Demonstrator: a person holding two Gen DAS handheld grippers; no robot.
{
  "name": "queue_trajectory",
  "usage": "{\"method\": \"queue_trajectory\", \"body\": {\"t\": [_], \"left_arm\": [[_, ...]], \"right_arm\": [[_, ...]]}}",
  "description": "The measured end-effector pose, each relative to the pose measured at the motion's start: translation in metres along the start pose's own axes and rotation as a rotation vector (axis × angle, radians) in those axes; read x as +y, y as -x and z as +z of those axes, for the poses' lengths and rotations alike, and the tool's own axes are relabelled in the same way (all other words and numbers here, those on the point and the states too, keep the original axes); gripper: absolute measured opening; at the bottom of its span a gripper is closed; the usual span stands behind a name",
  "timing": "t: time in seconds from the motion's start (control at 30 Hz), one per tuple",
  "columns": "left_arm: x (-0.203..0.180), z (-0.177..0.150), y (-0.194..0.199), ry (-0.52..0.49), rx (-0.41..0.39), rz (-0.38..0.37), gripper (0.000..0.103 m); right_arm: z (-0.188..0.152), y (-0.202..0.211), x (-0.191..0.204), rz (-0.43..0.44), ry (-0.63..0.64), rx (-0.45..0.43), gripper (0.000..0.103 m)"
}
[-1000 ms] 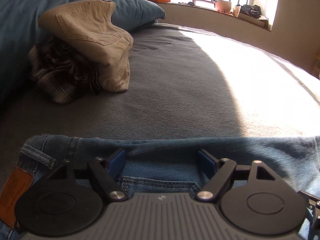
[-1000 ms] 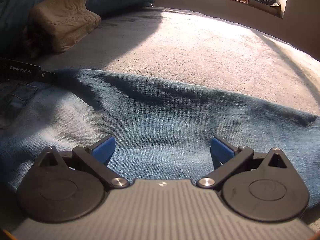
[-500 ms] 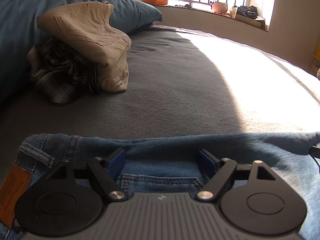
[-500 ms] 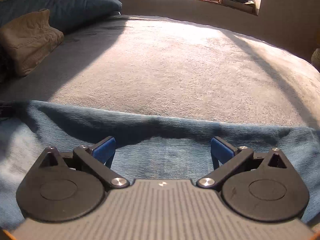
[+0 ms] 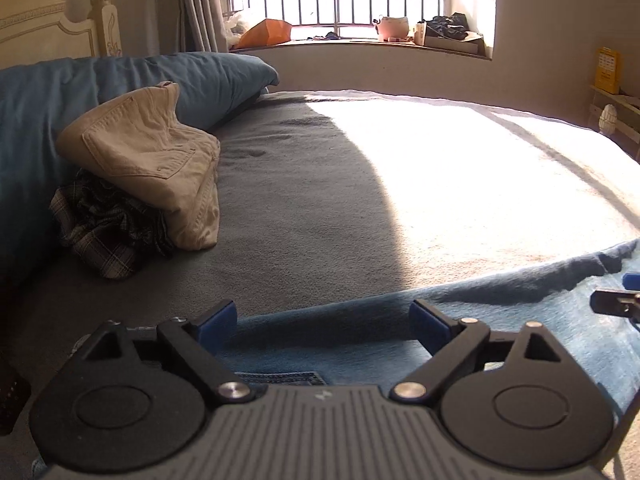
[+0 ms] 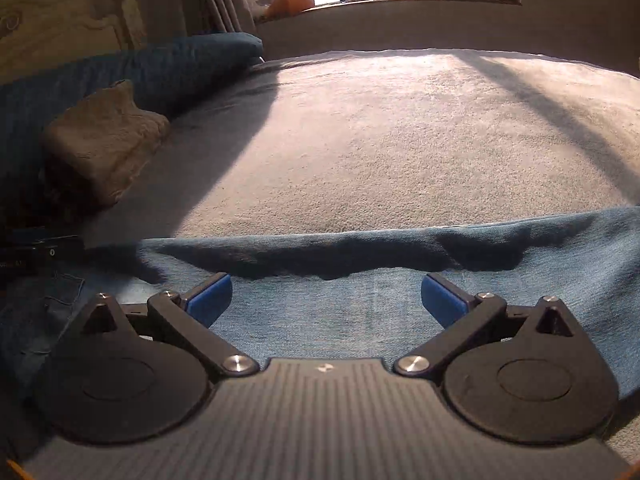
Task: Fold clothes
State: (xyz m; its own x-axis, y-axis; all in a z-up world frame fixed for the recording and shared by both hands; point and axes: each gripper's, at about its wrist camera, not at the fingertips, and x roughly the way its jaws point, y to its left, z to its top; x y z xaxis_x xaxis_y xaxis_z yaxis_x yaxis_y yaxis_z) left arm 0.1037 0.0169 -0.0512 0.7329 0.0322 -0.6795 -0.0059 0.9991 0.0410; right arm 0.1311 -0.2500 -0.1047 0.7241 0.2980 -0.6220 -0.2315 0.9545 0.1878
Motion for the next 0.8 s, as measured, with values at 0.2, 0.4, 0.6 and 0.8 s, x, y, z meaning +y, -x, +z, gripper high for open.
{"method": "queue_trajectory", "body": {"t": [0.2,0.4,0.6,0.8], "left_arm": [[-0.042,-0.023,-0.021,-0.032,0.184,-0.047,0.094],[-0.047,-0.035,-0.029,-0.031,0.238,0.006,0.098],[-0.047,-0.033,-0.031,-0.010,0.268,0.022,0.100],[-0.048,-0.031,-0.031,0.002,0.286,0.040,0.101]], "right_arm": [[-0.036,-0.009,0.013,-0.045,0.152,0.070,0.102],[-0.020,0.009,0.001,-0.085,0.125,0.002,0.101],[-0.036,-0.005,-0.038,-0.141,0.094,0.017,0.102],[-0.021,0.002,-0.047,-0.150,0.067,-0.022,0.101]]}}
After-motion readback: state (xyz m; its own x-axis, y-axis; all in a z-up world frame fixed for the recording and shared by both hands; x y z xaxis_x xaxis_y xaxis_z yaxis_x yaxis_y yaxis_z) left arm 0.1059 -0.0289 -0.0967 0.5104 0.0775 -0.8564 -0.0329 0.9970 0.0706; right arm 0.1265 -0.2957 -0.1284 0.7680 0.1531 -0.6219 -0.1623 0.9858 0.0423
